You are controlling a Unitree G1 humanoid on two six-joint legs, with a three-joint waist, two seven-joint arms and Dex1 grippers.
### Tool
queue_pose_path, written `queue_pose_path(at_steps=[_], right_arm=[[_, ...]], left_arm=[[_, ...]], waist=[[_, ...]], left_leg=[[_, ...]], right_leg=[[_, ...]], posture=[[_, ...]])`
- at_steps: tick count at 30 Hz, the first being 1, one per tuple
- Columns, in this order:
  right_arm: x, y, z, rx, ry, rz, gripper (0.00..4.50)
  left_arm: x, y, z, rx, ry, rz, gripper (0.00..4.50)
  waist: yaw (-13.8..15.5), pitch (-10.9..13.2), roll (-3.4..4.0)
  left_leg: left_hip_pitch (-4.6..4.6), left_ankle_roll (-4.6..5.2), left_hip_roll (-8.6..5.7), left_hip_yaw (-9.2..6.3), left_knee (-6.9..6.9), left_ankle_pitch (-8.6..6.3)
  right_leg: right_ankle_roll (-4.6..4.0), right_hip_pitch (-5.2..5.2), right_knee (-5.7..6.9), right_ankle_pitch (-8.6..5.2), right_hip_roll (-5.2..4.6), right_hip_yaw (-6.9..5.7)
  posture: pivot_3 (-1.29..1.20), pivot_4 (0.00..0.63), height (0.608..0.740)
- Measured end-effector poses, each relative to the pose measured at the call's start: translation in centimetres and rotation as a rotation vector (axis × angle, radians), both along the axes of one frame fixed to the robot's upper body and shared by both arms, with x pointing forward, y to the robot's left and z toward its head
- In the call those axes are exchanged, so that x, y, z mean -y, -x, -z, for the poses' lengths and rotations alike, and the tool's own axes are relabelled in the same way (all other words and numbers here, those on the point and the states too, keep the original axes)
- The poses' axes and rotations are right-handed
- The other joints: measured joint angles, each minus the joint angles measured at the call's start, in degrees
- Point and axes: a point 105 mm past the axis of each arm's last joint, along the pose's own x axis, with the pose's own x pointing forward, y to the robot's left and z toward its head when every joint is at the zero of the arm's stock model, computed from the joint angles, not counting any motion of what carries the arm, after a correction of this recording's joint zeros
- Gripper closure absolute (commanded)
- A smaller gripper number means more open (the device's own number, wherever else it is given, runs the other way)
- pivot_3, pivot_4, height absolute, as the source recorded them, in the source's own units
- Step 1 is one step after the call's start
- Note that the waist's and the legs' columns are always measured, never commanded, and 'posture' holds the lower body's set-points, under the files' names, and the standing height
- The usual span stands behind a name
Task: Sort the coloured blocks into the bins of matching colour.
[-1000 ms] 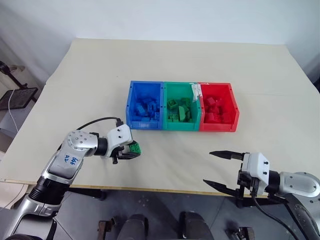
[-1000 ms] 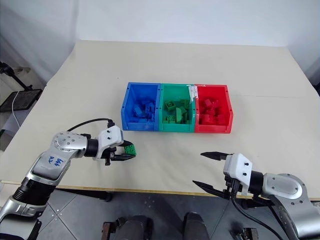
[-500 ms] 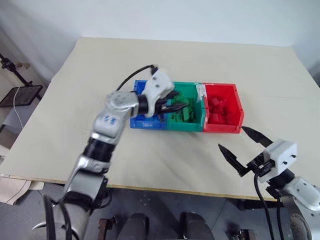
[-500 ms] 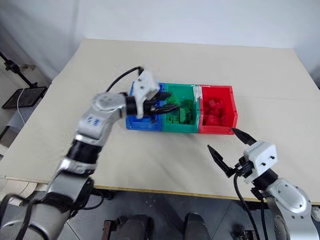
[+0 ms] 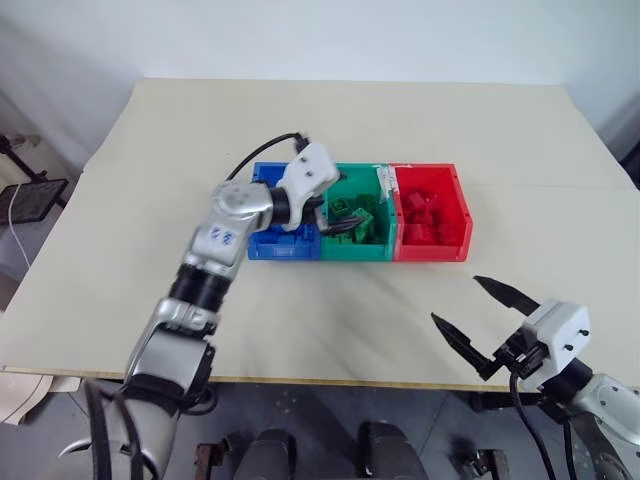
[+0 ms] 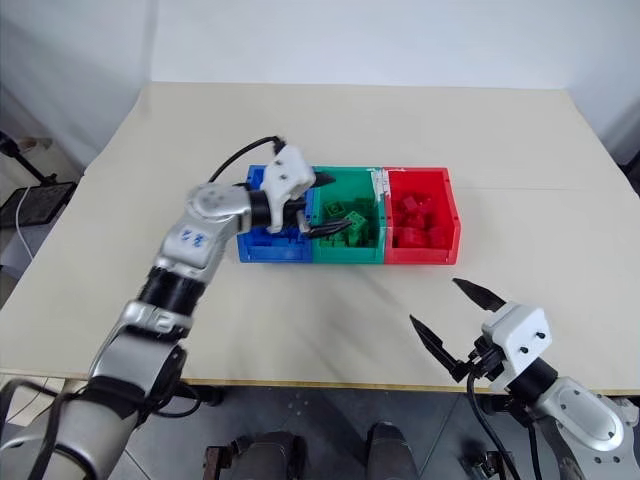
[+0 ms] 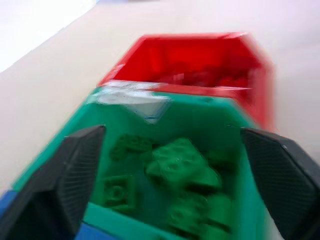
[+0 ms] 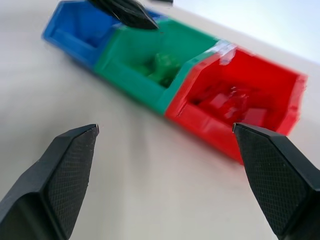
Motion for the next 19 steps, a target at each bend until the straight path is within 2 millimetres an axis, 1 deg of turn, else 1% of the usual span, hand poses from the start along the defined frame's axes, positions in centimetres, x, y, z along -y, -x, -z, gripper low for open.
queue_pose_path(at_steps=[2, 5, 7, 9, 10, 11, 13, 14, 17, 19], right_arm=[[-0.3, -0.3, -0.4, 0.0, 0.031, -0.064, 0.0], [-0.2, -1.1, -0.8, -0.009, 0.065, -0.136, 0.0], [0.1, -1.6, -0.8, -0.025, 0.082, -0.171, 0.0], [0.6, -2.0, -0.2, -0.064, 0.111, -0.199, 0.0], [0.7, -2.2, 0.2, -0.081, 0.117, -0.212, 0.0], [0.8, -2.3, 0.4, -0.093, 0.116, -0.218, 0.0], [1.1, -2.8, 0.2, -0.089, 0.111, -0.217, 0.0], [1.1, -3.0, 0.1, -0.083, 0.113, -0.216, 0.0], [1.3, -3.5, -0.1, -0.06, 0.138, -0.203, 0.0], [1.4, -3.7, -0.1, -0.054, 0.129, -0.18, 0.0]], left_arm=[[-2.3, 1.2, 1.0, -0.011, -0.024, 0.03, 0.03], [-7.1, 2.8, 2.2, -0.036, -0.037, 0.033, 0.03], [-11.3, 3.6, 3.6, -0.06, -0.095, -0.029, 0.03], [-15.5, 4.0, 5.0, -0.109, -0.141, -0.142, 0.03], [-17.3, 4.2, 5.6, -0.132, -0.171, -0.197, 0.03], [-18.5, 4.4, 6.0, -0.143, -0.192, -0.236, 0.03], [-19.4, 4.7, 5.9, -0.126, -0.199, -0.274, 0.03], [-19.5, 4.8, 5.7, -0.108, -0.198, -0.287, 0.03], [-19.1, 4.6, 5.0, -0.037, -0.2, -0.32, 0.03], [-18.7, 4.1, 4.7, -0.009, -0.158, -0.348, 0.03]], waist=[[-0.1, 0.0, 0.0], [-0.1, 0.0, 0.0], [0.0, 0.0, 0.0], [0.1, 0.0, -0.01], [0.4, 0.0, -0.02], [0.8, 0.0, -0.02], [1.5, 0.0, -0.02], [1.8, 0.0, -0.02], [1.9, 0.0, -0.02], [1.7, 0.0, -0.02]], left_leg=[[0.01, -0.01, 0.02, 0.02, 0.02, 0.01], [0.04, -0.02, 0.06, -0.01, 0.02, 0.01], [0.04, -0.02, 0.05, -0.03, 0.01, 0.01], [0.03, 0.0, 0.02, -0.05, 0.01, 0.0], [0.01, 0.01, 0.0, -0.11, 0.04, -0.01], [-0.01, 0.02, -0.01, -0.16, 0.05, -0.01], [-0.03, 0.09, 0.03, -0.16, 0.1, -0.02], [-0.03, 0.11, 0.03, -0.21, 0.11, -0.02], [-0.04, 0.11, 0.0, -0.22, 0.11, -0.02], [-0.03, 0.11, -0.06, -0.17, 0.1, -0.02]], right_leg=[[0.0, 0.01, -0.01, 0.0, 0.01, 0.01], [-0.01, 0.04, -0.03, 0.0, 0.02, 0.0], [-0.01, 0.06, -0.08, -0.01, 0.01, -0.03], [-0.01, 0.08, -0.11, -0.01, -0.02, -0.04], [-0.01, 0.11, -0.1, -0.01, -0.04, -0.08], [-0.01, 0.12, -0.1, -0.01, -0.1, -0.1], [-0.01, 0.14, -0.09, 0.0, -0.2, -0.08], [-0.01, 0.17, -0.08, 0.0, -0.25, -0.1], [-0.01, 0.15, -0.06, 0.0, -0.28, -0.12], [-0.01, 0.13, -0.01, 0.0, -0.27, -0.15]], posture=[[0.0, 0.15, 0.74], [0.0, 0.15, 0.74], [0.0, 0.15, 0.74], [0.0, 0.15, 0.74], [0.0, 0.15, 0.74], [0.0, 0.15, 0.74], [0.0, 0.15, 0.74], [0.0, 0.15, 0.74], [0.0, 0.15, 0.74], [0.0, 0.15, 0.74]])
